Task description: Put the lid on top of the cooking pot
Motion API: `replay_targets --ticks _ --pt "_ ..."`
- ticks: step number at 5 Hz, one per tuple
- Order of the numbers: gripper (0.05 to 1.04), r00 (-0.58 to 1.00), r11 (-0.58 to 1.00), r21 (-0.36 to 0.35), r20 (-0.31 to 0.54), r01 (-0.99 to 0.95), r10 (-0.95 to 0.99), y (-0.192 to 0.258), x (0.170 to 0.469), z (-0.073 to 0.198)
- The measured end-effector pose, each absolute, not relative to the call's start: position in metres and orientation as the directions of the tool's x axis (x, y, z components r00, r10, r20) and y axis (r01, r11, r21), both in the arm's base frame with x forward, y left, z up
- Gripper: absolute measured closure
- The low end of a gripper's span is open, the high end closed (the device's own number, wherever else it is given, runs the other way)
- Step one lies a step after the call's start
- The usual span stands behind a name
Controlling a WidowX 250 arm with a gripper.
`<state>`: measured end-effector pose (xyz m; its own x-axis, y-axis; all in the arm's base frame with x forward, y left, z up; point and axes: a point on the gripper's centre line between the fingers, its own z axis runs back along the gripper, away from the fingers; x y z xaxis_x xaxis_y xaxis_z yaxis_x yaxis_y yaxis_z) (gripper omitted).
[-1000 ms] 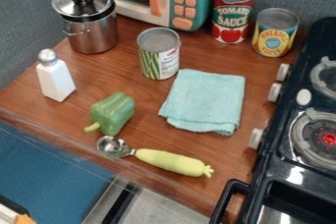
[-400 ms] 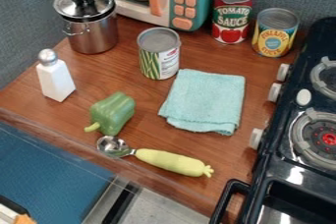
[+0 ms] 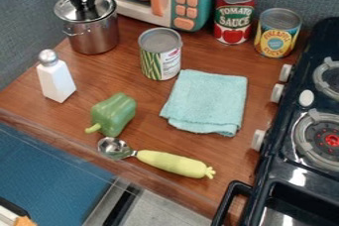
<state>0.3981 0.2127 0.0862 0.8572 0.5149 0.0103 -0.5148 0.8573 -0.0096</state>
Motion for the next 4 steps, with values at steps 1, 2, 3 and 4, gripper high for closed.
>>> replay_targets --ticks 1,2,3,4 --pt "0.721 0.855 0.855 -0.002 0.017 -0.518 0.518 0.2141 0.3982 0.0869" --pt "0.411 0.852 0.852 0.002 0.012 -0.523 0.523 0.2145 0.3974 0.0862" --pt "0.127 0.858 0.858 0.003 0.008 -0.514 0.514 0.2141 0.3966 0.0873" --pt "0.075 0.861 0.861 -0.006 0.004 -0.509 0.509 0.2126 0.3968 0.0869"
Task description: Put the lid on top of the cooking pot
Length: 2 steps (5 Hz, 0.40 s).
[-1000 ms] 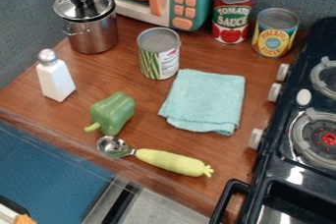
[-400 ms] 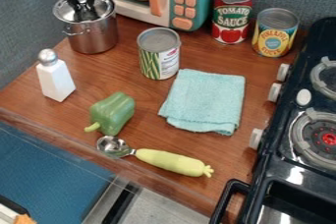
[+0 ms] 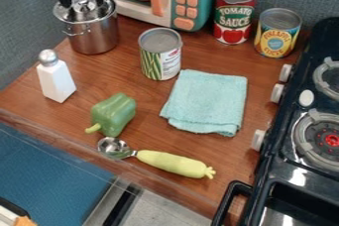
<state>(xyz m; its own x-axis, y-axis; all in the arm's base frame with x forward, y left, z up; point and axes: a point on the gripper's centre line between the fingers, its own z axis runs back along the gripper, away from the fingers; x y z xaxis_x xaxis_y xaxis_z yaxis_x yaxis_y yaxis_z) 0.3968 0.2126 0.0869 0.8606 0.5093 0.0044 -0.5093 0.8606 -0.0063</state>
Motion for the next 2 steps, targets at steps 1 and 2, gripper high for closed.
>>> replay_targets --ticks 1,2 --pt "0.081 0.871 0.87 -0.026 -0.007 -0.492 0.492 0.209 0.397 0.088" --pt "0.083 0.891 0.89 -0.055 0.012 -0.452 0.453 0.198 0.39 0.113"
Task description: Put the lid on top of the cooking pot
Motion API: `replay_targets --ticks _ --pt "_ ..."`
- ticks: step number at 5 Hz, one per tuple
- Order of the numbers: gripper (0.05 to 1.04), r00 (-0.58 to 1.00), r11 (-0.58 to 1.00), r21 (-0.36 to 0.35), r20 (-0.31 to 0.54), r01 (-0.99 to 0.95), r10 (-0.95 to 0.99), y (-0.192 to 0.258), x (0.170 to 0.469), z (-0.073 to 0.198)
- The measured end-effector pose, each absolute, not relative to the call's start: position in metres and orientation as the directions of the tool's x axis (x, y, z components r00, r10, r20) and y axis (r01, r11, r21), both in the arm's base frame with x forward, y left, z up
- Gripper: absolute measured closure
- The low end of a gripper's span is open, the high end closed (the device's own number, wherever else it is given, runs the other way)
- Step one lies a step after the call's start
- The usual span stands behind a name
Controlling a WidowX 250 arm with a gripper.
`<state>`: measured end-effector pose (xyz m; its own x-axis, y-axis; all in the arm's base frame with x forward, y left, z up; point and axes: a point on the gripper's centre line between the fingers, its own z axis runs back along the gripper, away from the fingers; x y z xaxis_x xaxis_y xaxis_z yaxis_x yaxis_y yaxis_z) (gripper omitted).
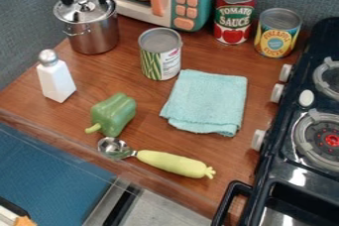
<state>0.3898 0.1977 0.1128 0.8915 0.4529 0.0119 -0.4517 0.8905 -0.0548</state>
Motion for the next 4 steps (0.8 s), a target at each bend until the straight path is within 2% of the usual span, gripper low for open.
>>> replay_targets --ticks 1,3,4 --pt "0.083 0.916 0.918 -0.065 0.059 -0.392 0.396 0.184 0.378 0.142" --pt "0.083 0.961 0.96 -0.075 0.044 -0.268 0.272 0.149 0.345 0.144" --pt "0.083 0.988 0.985 -0.077 -0.007 -0.153 0.153 0.119 0.334 0.13"
